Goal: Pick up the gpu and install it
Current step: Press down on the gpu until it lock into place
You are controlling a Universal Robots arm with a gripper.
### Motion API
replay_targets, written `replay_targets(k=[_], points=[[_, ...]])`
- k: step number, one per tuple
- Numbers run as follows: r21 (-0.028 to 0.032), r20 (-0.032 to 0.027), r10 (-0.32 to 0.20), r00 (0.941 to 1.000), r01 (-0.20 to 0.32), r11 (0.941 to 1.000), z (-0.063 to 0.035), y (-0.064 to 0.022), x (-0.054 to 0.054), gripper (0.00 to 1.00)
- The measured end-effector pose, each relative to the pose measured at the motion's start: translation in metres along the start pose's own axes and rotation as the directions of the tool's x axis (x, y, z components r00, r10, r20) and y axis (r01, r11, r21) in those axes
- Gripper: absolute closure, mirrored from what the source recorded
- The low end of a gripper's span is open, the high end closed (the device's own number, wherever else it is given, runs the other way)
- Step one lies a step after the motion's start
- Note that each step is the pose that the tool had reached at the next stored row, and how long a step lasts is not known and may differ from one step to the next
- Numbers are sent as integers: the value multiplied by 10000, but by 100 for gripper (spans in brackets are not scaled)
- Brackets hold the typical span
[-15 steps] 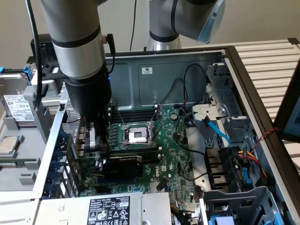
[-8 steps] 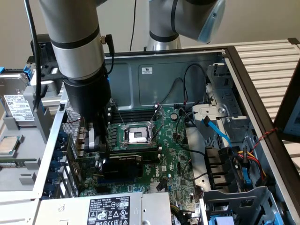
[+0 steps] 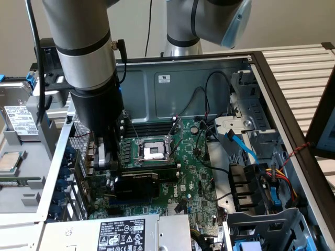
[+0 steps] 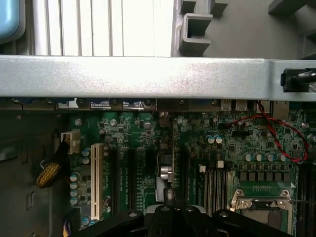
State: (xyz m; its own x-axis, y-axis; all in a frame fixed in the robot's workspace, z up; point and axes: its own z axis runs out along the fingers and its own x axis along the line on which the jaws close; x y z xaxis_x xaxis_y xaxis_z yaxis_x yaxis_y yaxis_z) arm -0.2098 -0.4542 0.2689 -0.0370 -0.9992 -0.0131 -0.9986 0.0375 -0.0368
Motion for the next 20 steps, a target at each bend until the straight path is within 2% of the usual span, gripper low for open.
replay_targets(k=[5, 8, 12, 15, 20], points=[[-47, 37, 3, 10000, -3, 10000, -1, 1, 10, 89], [-54, 64, 5, 10000, -5, 10000, -16, 1, 11, 89], [-61, 86, 4, 10000, -4, 10000, -96, -3, 13, 89], [-62, 109, 5, 9999, -4, 10000, -99, -3, 19, 89], [-63, 110, -18, 9999, 19, 10000, -98, -4, 34, 89]])
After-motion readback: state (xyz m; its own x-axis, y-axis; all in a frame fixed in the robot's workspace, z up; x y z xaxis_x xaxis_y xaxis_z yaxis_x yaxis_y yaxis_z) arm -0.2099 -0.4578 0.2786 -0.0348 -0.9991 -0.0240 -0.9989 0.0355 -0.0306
